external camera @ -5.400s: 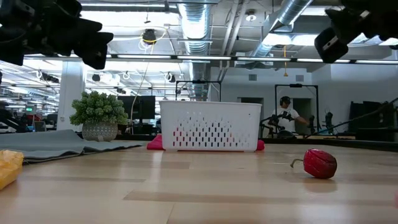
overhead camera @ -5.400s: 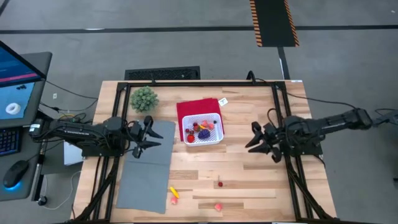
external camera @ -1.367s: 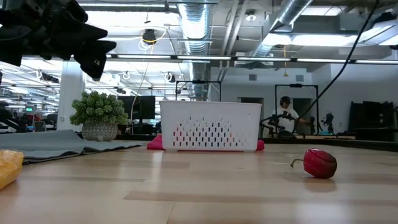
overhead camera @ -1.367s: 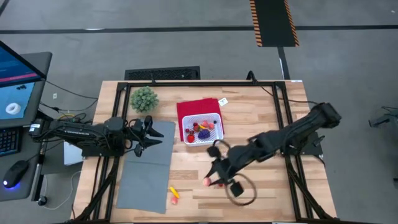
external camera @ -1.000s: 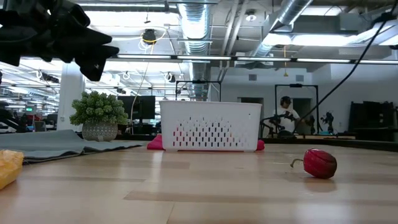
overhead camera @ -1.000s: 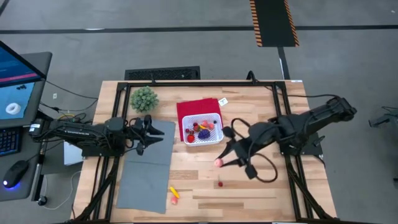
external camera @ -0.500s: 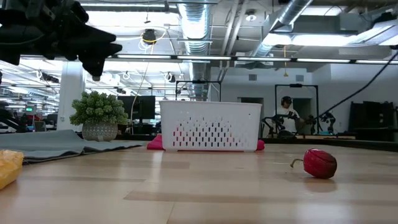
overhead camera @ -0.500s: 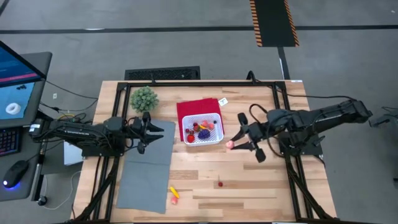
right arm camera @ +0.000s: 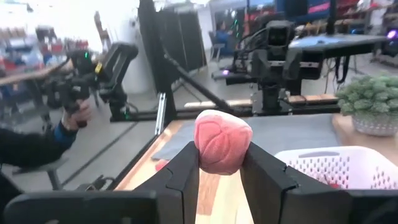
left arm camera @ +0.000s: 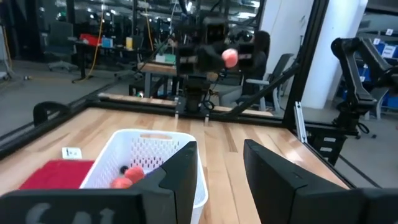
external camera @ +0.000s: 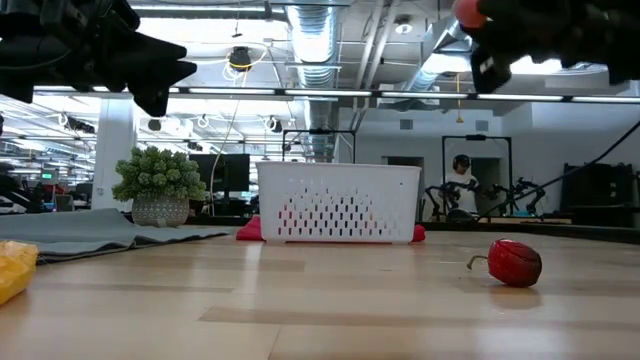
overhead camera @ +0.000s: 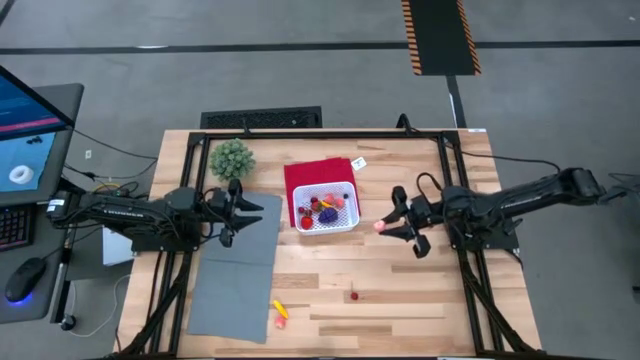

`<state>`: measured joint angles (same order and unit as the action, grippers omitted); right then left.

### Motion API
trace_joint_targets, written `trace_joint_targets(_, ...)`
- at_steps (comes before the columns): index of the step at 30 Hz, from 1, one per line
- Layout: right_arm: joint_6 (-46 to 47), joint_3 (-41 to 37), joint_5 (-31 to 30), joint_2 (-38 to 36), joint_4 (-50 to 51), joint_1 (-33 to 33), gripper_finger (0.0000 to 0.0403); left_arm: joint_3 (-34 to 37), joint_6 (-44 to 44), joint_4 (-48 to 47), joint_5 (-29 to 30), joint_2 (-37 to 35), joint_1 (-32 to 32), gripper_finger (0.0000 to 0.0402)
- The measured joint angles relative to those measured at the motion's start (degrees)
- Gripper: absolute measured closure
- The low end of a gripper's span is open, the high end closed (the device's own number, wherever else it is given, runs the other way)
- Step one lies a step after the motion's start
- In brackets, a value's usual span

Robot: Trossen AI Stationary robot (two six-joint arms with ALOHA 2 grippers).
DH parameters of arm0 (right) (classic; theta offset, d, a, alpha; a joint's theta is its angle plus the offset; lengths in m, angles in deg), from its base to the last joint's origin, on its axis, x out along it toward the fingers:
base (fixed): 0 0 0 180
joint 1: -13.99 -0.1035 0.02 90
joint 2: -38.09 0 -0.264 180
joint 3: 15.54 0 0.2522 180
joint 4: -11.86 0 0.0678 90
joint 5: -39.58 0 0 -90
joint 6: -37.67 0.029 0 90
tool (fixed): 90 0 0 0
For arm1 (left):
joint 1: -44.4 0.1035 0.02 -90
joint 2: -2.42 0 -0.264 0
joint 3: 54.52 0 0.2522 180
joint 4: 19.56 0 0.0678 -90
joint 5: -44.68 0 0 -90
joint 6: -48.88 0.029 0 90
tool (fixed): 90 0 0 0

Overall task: Pick and placing Produce into tupperware
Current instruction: Put the pink peach into the white bin

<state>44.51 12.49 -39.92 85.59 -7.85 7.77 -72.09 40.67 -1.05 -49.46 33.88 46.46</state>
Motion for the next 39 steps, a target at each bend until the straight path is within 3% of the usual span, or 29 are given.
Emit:
trace_joint_targets(4, 4.2, -5.1, 0.0, 0.1, -8.1, 1.6, 0.0274, 0.0, 1.6, 0.9, -0.1, 0.0, 0.0, 0.0281)
trace_joint_targets(12, 10.9, -9.5, -5.3, 0.2, -9.1, 3.9, 0.0274, 0.0, 5.6, 0.9, -0.1, 0.0, 0.0, 0.0281)
trace_joint_targets(29, 46.8, -9.7, -10.8, 0.2, -9.0, 15.7, 0.0274, 0.0, 2.3, 1.7, -0.1, 0.0, 0.0, 0.0281)
trace_joint_targets(39, 50.6, -9.7, -10.5, 0.2, -8.4, 26.1, 0.0274, 0.0, 0.3, 2.0, 0.4, 0.0, 0.0, 0.0281)
